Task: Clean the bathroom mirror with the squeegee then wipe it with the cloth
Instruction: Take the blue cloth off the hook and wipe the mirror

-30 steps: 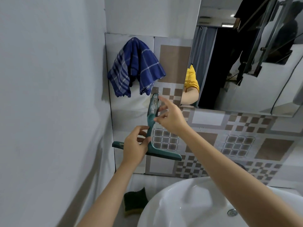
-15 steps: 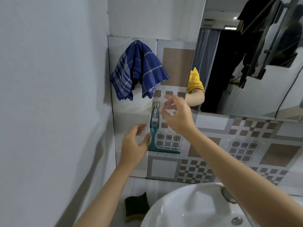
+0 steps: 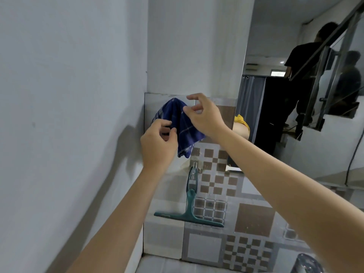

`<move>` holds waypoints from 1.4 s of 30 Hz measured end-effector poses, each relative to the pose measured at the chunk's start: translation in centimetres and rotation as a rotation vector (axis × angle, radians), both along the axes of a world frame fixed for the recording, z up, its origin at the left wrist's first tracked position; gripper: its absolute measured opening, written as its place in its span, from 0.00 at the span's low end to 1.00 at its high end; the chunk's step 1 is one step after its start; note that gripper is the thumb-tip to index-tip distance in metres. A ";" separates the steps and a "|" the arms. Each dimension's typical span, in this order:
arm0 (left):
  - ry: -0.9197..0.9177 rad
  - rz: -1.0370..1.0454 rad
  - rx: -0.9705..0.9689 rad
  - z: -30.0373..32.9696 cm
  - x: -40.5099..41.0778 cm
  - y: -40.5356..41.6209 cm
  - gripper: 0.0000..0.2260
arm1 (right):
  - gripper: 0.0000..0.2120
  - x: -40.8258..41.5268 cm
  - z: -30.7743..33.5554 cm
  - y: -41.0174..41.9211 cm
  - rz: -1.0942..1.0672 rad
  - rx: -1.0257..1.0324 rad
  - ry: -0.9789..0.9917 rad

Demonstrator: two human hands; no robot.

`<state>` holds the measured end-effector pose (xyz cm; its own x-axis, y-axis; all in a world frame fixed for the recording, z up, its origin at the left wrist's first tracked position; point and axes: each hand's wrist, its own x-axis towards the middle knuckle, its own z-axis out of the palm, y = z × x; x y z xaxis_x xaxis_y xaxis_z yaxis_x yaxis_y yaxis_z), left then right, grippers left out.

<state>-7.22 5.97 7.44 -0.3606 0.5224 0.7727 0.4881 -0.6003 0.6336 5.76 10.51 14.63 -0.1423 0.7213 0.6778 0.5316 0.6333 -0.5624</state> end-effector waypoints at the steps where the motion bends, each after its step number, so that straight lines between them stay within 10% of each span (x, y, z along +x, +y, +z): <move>1: -0.016 -0.026 -0.067 0.1 0.0 0.1 0.08 | 0.16 -0.1 0.3 0.2 0.013 -0.024 0.005; 12: -0.472 -0.509 -0.422 1.1 0.2 0.7 0.14 | 0.10 -1.4 2.9 0.6 0.227 -0.275 0.085; 18: -0.838 -0.612 -0.205 2.4 0.6 -1.0 0.10 | 0.12 -1.1 4.8 -0.1 0.306 -0.287 0.199; 26: -0.510 -0.317 0.041 5.5 -0.7 -5.1 0.11 | 0.19 1.0 6.8 -5.5 0.535 -0.171 0.182; 34: -0.145 -0.095 0.091 7.6 0.2 -10.6 0.13 | 0.15 6.4 5.7 -11.8 0.318 -0.066 -0.049; 42: -0.113 -0.301 0.088 9.2 4.8 -14.7 0.08 | 0.08 11.9 4.2 -17.1 0.270 0.096 0.063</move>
